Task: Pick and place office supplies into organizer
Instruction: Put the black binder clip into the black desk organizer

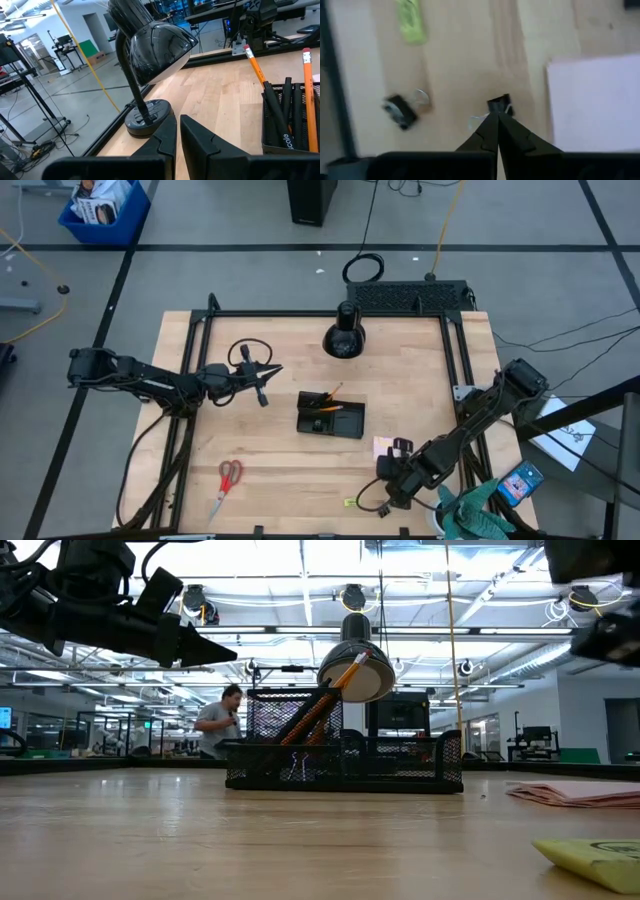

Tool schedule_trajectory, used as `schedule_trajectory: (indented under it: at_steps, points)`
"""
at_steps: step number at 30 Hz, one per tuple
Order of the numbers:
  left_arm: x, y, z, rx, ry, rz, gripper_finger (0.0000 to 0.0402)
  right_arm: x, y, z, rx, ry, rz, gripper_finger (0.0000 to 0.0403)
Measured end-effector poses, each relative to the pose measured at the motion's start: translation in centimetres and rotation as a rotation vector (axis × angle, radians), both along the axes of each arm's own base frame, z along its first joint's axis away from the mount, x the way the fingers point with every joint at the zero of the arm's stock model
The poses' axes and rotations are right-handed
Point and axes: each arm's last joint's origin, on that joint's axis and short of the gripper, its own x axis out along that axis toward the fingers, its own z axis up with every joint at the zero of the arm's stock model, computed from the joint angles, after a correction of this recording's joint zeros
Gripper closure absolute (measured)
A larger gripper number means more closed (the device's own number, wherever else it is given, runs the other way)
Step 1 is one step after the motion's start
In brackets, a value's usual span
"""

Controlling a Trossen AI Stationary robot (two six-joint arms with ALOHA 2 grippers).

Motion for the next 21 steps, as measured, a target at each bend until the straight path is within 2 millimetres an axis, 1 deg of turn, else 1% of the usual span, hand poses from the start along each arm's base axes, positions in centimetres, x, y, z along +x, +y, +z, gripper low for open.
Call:
schedule_trajectory:
  at_steps: [4, 8, 11, 18, 21]
  points:
    - [0.0, 0.0, 0.0, 0.000, 0.000, 0.000, 0.0371, 0.8, 0.6, 1.4, 0.026, -0.047, 0.024, 0.0402]
    - [0.0, 0.0, 0.0, 0.000, 0.000, 0.000, 0.0371, 1.2, 0.8, 2.4, 0.011, -0.087, 0.039, 0.0402]
    - [0.0, 0.0, 0.0, 0.001, 0.000, 0.000, 0.0371, 2.2, 0.8, 3.4, -0.004, -0.157, 0.079, 0.0402]
    - [0.0, 0.0, 0.0, 0.001, 0.001, 0.000, 0.0371, 5.8, -1.2, 5.0, -0.254, -0.458, 0.158, 0.0402]
    - [0.0, 0.0, 0.0, 0.001, 0.000, 0.000, 0.0371, 7.0, -2.2, 5.1, -0.298, -0.498, 0.183, 0.0402]
